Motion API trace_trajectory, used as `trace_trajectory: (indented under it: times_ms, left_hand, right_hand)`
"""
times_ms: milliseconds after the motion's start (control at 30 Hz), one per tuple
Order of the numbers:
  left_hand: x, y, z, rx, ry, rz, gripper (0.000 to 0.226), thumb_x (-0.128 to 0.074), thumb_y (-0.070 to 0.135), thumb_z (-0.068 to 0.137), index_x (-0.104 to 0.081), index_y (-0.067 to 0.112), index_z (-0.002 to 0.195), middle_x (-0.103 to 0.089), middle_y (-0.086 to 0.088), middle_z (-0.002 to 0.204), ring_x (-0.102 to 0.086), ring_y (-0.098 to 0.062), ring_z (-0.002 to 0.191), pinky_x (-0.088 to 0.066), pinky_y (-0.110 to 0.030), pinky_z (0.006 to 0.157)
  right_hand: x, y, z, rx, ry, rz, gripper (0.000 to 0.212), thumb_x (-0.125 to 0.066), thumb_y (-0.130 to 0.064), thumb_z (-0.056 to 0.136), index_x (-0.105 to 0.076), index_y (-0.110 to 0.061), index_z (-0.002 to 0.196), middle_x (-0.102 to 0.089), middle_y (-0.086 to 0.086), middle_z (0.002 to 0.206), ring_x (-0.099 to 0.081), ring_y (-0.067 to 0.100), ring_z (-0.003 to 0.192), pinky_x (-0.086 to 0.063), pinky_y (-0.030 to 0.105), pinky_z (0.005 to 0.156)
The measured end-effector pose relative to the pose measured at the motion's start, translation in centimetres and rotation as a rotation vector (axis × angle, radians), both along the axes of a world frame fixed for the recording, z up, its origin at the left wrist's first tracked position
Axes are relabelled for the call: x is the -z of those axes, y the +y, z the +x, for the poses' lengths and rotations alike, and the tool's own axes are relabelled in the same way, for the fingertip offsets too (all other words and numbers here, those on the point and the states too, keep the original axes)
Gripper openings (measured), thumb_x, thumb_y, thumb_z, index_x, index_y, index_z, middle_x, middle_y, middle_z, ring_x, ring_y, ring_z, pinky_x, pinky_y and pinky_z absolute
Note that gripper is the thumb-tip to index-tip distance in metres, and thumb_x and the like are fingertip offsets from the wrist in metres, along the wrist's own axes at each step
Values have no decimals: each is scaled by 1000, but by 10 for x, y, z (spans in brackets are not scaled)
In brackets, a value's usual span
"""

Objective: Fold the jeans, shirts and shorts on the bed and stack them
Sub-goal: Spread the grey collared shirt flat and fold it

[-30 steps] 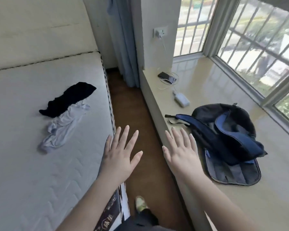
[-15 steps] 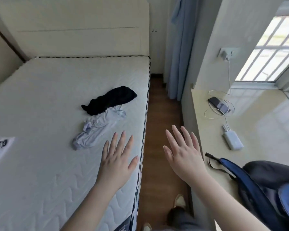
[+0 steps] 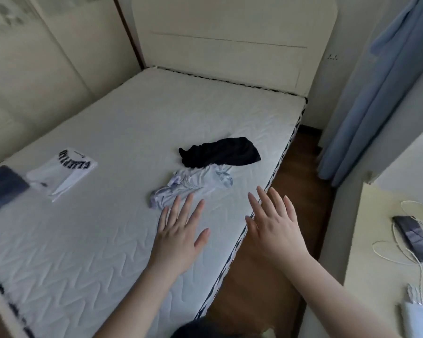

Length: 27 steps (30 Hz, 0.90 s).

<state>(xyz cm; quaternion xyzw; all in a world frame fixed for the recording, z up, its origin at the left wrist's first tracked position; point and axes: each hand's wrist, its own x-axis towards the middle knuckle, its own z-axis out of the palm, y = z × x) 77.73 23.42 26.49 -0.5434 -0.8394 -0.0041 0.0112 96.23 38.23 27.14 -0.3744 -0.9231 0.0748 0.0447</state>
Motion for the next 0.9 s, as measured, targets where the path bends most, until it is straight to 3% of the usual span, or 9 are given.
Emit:
trace_trajectory:
  times_ms: [100,167,267,333,433,533,667,833,900]
  left_hand:
    - [11,-3,-17,-71,-15,-35,67,-10,61,98,-28,27,153,-22,-1,161,-16,-25,149,-23,-50,117]
    - [17,-2,-31,-121,-37,-43,69,-9,61,97,-32,27,152,-25,-2,160,-20,-25,149,-24,-50,117]
    - [27,-2,-58,-196,-51,-22,73,-3,64,96,-26,27,154,-20,0,162,-15,-23,150,-17,-47,118]
    - [32,-3,-80,-248,-70,5,76,1,66,93,-18,28,156,-12,2,163,-7,-21,151,-11,-45,120]
    - [38,-1,-112,-326,-101,39,79,7,68,90,-15,29,156,-7,4,163,-2,-19,151,-5,-43,120]
    - [47,0,-139,-353,-109,23,79,10,69,88,-6,32,156,2,5,163,5,-18,151,2,-40,120]
    - [54,5,-167,-371,-113,-19,72,-6,65,92,-7,32,156,1,5,163,0,-21,151,-3,-42,120]
    - [71,20,-199,-373,-93,-36,64,-23,55,96,-21,28,155,-23,-2,161,-18,-25,149,-14,-44,119]
    - [80,31,-213,-392,-88,-41,63,-27,52,96,-31,25,153,-31,-4,158,-25,-27,147,-20,-46,117]
  right_hand:
    - [10,17,-31,-75,-32,-5,62,-10,-53,100,-10,-29,157,-4,-2,165,3,25,152,6,44,120]
    - [13,23,-55,-126,-48,0,63,-8,-53,100,-15,-27,157,-9,0,164,-2,27,152,0,45,121]
    - [15,27,-94,-216,-52,-3,62,-17,-49,100,-30,-21,153,-23,4,161,-18,31,149,-13,49,120]
    - [17,29,-119,-275,-69,-4,60,-25,-48,101,-27,-20,155,-21,3,162,-16,31,149,-13,49,121]
    - [18,41,-153,-350,-98,34,63,-16,-50,100,-19,-22,156,-17,1,163,-13,29,150,-11,48,121]
    - [17,50,-183,-364,-99,40,64,-16,-49,99,-26,-20,154,-26,2,160,-22,30,148,-17,49,120]
    - [30,58,-215,-410,-139,-16,62,-23,-50,102,-14,-23,157,-15,1,163,-9,28,151,-8,49,122]
    - [39,84,-258,-539,-183,42,64,-18,-49,98,-33,-19,152,-34,4,156,-30,30,145,-27,51,117]
    - [52,100,-278,-563,-193,33,64,-17,-49,98,-32,-19,153,-33,4,157,-29,30,146,-24,50,118]
